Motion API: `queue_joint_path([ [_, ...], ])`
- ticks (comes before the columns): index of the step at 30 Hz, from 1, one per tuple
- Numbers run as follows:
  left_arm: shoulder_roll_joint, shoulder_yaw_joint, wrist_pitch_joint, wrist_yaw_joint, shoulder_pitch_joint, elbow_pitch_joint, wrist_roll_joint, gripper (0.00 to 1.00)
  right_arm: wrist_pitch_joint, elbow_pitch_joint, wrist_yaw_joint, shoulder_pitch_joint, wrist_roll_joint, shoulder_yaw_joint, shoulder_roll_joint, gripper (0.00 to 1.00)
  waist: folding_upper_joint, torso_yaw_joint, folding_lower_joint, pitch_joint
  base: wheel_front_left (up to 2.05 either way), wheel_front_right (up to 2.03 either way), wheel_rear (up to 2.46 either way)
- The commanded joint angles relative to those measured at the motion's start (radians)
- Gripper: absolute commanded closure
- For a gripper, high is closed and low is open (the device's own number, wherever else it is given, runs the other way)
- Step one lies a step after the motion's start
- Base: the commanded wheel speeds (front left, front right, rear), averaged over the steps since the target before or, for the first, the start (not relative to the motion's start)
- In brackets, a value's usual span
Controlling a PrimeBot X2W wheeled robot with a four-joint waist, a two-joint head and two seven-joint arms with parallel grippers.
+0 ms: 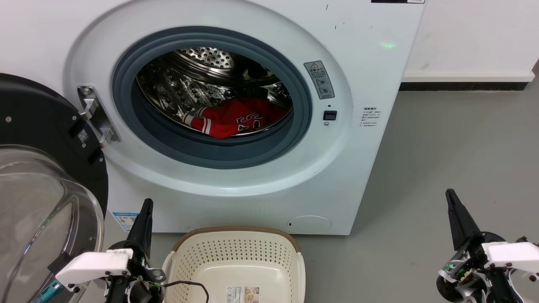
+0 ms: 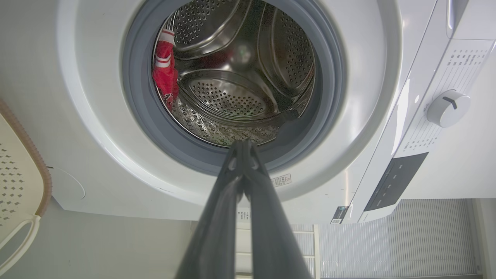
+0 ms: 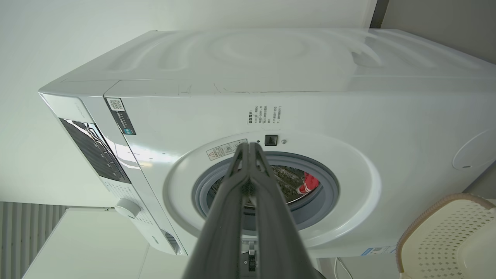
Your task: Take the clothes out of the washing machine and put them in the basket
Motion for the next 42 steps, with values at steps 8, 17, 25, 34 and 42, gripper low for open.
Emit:
queue_joint_path([
  [8,-0.001,0.003,0.002,-0.002,-0.006,-0.001,-0.002,1.0,0.0,0.001,0.0,-0.014,-0.005,0.001,0.003,1.0,0.0,0.0,0.0,0.0,0.0,0.0,0.0],
  [17,0.0,-0.046,-0.034,0.0,-0.007,-0.007,0.01,0.0,-0.035,-0.02,0.0,0.014,0.018,0.006,0.001,0.0,0.0,-0.004,0.0,0.002,0.0,0.0,0.0],
  [25,0.003,-0.063,-0.074,0.0,-0.03,-0.027,0.112,0.0,-0.073,-0.057,0.0,0.02,-0.07,0.014,0.001,0.0,0.0,-0.011,0.0,0.009,0.0,0.0,0.0],
  [34,0.0,-0.062,-0.113,0.0,-0.05,-0.071,0.318,0.0,-0.113,-0.115,0.0,0.021,-0.313,0.023,0.001,0.0,0.0,-0.02,0.0,0.017,0.0,0.0,0.0],
  [42,0.0,-0.071,-0.145,0.001,-0.051,-0.098,0.454,0.0,-0.145,-0.154,0.0,0.033,-0.549,0.037,0.001,0.0,0.0,-0.026,0.0,0.018,0.0,0.0,0.0],
])
